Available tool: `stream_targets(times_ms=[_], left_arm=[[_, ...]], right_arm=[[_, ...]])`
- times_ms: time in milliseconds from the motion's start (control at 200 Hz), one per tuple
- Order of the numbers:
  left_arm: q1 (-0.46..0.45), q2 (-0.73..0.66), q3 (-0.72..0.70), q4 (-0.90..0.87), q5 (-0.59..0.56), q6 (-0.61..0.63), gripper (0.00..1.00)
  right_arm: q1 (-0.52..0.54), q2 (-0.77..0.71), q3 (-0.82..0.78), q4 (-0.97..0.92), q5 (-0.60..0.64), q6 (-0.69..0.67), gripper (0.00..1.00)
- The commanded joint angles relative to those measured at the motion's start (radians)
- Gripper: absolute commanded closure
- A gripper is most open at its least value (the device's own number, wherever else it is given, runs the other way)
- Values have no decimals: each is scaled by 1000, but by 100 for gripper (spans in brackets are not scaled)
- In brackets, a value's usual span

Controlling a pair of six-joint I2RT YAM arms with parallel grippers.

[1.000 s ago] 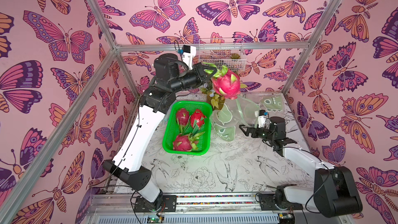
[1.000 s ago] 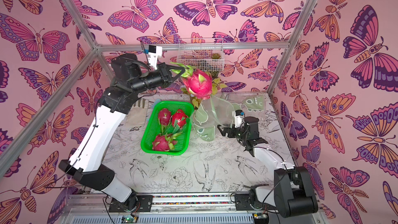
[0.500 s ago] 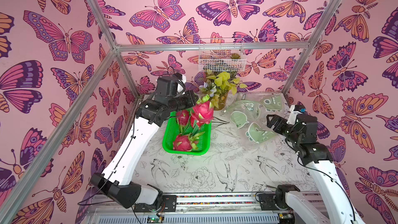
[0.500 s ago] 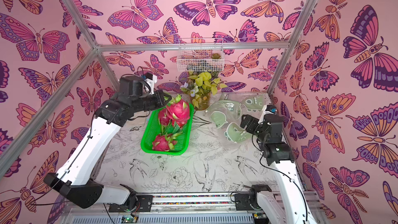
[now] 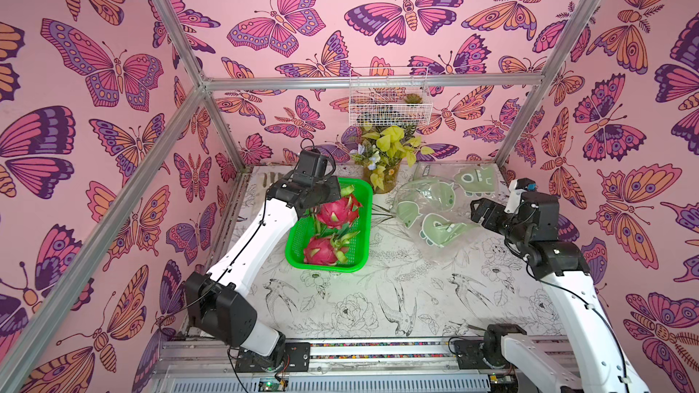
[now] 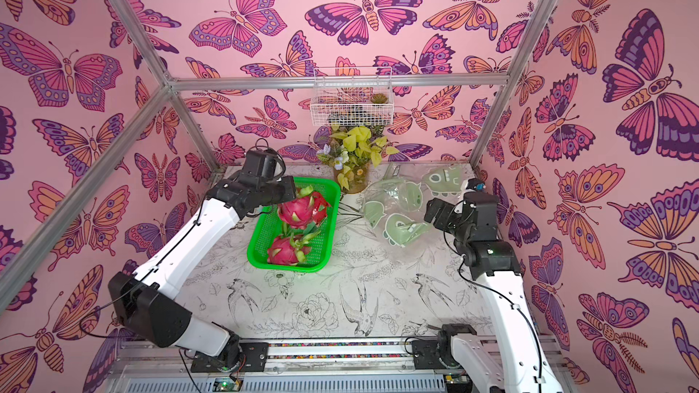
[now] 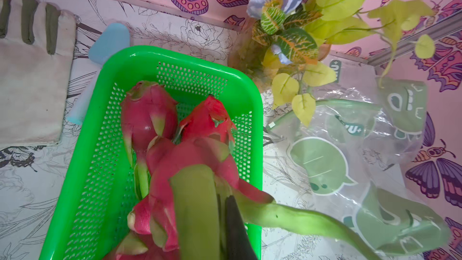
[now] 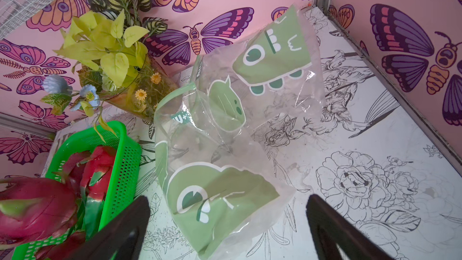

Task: Open the zip-top bag and take out the dragon fruit
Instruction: Place the zipper food storage bag at the center of the board.

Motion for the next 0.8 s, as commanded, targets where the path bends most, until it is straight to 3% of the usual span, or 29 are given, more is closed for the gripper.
stream_targets(times_ms=[0,100,135,205,331,651,791], left_arm=[[20,39,-10,69,6,9,100],[38,61,-21,37,-28,-23,99],[48,61,-28,25,-48,-35,91],[74,57,-47,25,-65,-48,63],[101,47,-41,31,-40,-18,44],[172,-141,-43,78,-81,123,20],[240,-214,-165,209,24,164,15]], right_arm=[[-6,25,-40,89,24,-31,1],[-9,43,-96,158,52,-46,1],[-10,49,-119,189,58,-57,1],[-15,65,-165,258,80,-58,1],[-21,105,-210,335,141,-69,1],[-28,161,-350,584,333,-152,1],[-32,207,-398,691,339,-212,1]])
